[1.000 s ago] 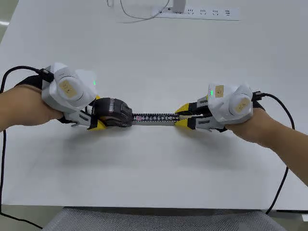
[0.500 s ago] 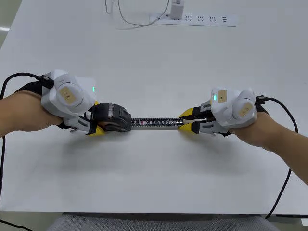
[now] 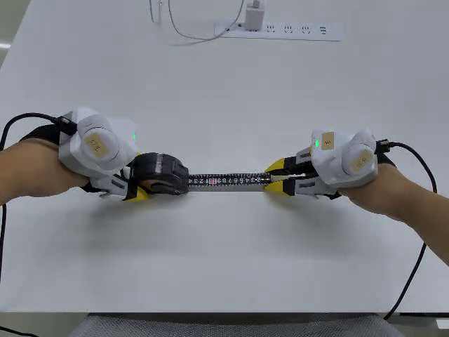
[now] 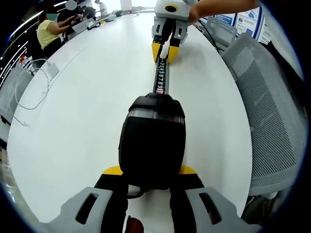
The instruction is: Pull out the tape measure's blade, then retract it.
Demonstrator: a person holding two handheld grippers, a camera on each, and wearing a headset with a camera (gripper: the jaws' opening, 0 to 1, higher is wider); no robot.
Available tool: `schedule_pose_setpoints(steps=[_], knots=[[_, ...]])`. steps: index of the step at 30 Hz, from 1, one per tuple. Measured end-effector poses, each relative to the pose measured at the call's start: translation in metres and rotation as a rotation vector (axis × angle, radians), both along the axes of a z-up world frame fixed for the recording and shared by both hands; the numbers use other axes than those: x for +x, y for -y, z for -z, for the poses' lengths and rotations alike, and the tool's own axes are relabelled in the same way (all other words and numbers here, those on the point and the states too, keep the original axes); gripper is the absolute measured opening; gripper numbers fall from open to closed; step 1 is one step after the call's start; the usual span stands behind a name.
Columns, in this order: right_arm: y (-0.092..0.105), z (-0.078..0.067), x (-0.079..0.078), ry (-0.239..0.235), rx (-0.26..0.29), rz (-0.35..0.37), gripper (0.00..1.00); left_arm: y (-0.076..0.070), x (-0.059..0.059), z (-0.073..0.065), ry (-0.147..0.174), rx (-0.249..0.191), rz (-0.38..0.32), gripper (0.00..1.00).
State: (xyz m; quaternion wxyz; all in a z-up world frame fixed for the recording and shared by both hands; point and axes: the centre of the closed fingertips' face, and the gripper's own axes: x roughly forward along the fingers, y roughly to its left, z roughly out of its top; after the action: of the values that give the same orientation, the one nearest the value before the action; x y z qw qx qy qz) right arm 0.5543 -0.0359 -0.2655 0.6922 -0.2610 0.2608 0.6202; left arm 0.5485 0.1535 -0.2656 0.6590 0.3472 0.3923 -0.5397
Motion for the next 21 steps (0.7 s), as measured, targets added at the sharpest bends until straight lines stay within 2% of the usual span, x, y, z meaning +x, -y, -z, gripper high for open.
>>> schedule_pose_setpoints(steps=[10,21], knots=[[0.000,-0.001,0.000,0.003,0.001,-0.004,0.07,-0.001,0.000,0.001,-0.002,0.004,0.010,0.28],[0.010,-0.004,-0.002,0.002,-0.007,0.005,0.07,-0.001,-0.001,0.001,-0.002,0.008,0.012,0.28]])
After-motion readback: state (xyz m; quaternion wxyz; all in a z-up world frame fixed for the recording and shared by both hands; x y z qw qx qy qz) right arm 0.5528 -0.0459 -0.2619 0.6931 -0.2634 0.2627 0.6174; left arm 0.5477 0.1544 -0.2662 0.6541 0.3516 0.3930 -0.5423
